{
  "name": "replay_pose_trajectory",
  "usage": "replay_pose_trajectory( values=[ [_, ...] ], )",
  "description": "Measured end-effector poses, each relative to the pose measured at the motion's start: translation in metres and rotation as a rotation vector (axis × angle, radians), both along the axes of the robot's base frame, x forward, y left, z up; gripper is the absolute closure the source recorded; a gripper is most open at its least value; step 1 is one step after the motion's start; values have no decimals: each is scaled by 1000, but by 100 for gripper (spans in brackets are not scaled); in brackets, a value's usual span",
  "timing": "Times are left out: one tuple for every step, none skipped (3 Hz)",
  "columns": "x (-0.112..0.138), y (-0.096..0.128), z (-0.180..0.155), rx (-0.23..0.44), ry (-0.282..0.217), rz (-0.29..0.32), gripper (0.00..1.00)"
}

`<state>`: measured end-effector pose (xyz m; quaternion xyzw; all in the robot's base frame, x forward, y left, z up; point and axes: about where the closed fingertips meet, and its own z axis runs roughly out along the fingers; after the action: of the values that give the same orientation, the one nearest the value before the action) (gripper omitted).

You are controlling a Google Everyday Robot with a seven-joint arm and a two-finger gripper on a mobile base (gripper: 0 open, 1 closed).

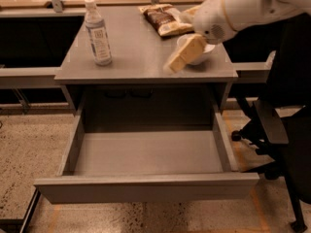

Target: Place blue plastic bottle into top drawer

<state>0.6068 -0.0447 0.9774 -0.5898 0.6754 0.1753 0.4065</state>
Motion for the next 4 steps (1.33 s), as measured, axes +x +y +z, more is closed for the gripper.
replay_pose_trajectory(
  values=[
    [53, 62, 7, 56, -50, 111, 0],
    [64, 73, 31, 90, -94, 113, 0],
    [63, 79, 21, 93, -77, 98, 0],
    [86, 117, 15, 150, -121, 127, 0]
  ],
)
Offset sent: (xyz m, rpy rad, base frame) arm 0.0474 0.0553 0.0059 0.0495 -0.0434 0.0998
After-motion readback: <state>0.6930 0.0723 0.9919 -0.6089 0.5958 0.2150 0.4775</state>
